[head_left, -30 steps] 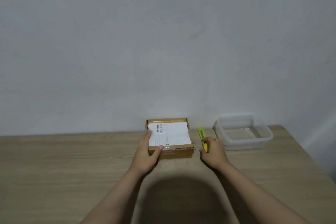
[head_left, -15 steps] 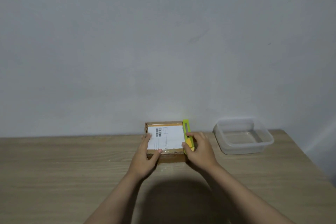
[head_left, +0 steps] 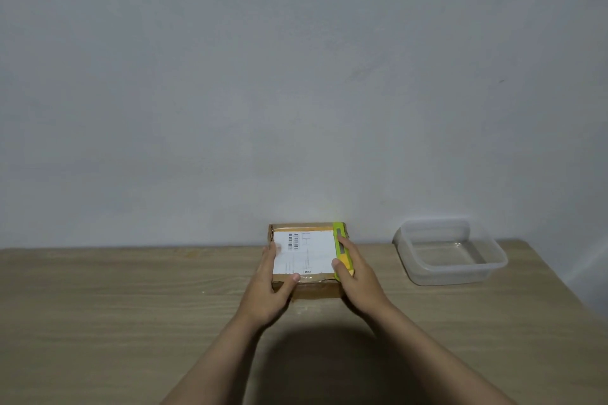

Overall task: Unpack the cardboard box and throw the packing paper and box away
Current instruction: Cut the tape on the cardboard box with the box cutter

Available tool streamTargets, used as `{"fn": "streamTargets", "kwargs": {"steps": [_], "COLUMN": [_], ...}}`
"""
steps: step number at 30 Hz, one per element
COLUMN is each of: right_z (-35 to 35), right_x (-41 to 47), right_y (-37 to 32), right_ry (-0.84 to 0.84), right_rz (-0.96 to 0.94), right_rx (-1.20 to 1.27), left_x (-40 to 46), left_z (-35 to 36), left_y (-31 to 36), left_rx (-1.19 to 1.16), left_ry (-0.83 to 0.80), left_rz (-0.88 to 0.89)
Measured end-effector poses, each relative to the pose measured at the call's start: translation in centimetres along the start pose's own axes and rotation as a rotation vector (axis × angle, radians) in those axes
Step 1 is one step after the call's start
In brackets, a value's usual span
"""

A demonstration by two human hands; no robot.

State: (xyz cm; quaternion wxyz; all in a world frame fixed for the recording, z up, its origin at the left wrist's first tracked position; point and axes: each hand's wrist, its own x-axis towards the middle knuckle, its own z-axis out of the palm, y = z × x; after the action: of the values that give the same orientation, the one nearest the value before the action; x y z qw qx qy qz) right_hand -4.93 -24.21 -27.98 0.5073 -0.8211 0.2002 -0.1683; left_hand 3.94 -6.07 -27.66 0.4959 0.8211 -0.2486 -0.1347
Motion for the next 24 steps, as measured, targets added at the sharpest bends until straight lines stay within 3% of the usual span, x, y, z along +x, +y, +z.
{"fn": "streamTargets", "kwargs": {"steps": [8, 24], "right_z": [-0.9, -1.6], "right_x": [-2.5, -19.1], "right_y": [-1.9, -2.8], "right_ry": [-0.032, 0.000], "right_rz": [0.020, 0.036], "right_rx": [0.027, 0.018], "left_x": [-2.0, -18.5], "left_z": [-0.7, -0.7], "left_y": [2.0, 1.3], "left_rx": [-0.068, -0.135], "left_ry": [0.013, 0.009], "left_rz": [-0.067, -0.041]}}
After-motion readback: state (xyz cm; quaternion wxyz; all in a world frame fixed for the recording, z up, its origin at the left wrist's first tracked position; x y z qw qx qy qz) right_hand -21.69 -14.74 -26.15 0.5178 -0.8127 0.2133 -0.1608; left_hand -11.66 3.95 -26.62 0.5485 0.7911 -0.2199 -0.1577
